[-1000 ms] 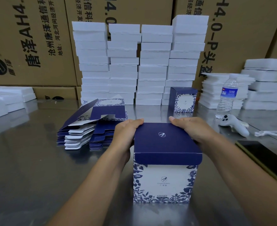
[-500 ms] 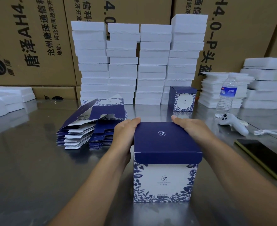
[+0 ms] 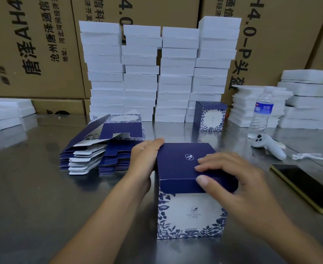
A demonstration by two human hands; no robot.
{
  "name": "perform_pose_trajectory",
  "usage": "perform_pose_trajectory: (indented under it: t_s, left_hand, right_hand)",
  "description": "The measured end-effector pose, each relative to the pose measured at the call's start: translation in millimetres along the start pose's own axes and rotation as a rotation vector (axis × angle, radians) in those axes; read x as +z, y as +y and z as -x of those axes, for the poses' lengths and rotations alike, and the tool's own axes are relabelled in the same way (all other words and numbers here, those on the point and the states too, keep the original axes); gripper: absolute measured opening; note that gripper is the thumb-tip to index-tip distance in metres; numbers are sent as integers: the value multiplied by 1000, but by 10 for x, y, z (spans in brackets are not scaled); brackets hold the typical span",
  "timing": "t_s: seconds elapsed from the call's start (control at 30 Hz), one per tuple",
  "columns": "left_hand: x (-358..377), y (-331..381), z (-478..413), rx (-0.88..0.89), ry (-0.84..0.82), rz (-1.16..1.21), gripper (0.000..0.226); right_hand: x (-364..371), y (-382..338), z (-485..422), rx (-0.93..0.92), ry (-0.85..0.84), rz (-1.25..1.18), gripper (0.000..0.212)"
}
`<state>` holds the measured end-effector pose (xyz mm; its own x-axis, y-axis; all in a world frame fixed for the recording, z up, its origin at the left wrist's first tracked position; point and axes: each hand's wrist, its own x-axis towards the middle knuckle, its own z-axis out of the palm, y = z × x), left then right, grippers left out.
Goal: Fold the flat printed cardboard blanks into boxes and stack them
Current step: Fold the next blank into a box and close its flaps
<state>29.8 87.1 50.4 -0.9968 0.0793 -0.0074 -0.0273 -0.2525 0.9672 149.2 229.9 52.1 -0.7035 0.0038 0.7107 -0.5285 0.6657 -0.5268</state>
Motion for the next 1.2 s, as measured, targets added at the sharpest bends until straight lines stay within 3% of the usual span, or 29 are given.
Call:
perform_pose_trajectory:
  t_s: [0.1, 0.23, 0.43, 0.57, 0.77, 0.93, 1.1, 1.2]
  left_hand:
    - [-13, 27, 3, 60, 29, -71, 17]
    - [-84, 50, 113, 377, 46, -303, 3]
    - [-6, -121, 222, 750, -132, -592, 13]
    - [7, -210, 100, 904, -28, -672, 6]
    - [71, -229, 39, 984, 20, -751, 13]
    - [74, -299, 40, 1021, 60, -699, 10]
    - [5, -295, 23, 934, 2, -524, 10]
    - [-29, -254, 24, 804, -69, -413, 22]
  right_hand:
    - [76, 110, -32, -37, 94, 52, 13]
    - [156, 317, -134, -18, 160, 16, 10]
    - [390, 537, -283, 8, 263, 78, 8]
    - [442, 596, -324, -5, 306, 77, 9]
    - [396, 674, -367, -35, 304, 166, 9]
    - [443, 675, -341, -28, 324, 38, 10]
    - [453, 663, -333, 30, 364, -70, 14]
    - [442, 675, -343, 42, 422, -146, 15]
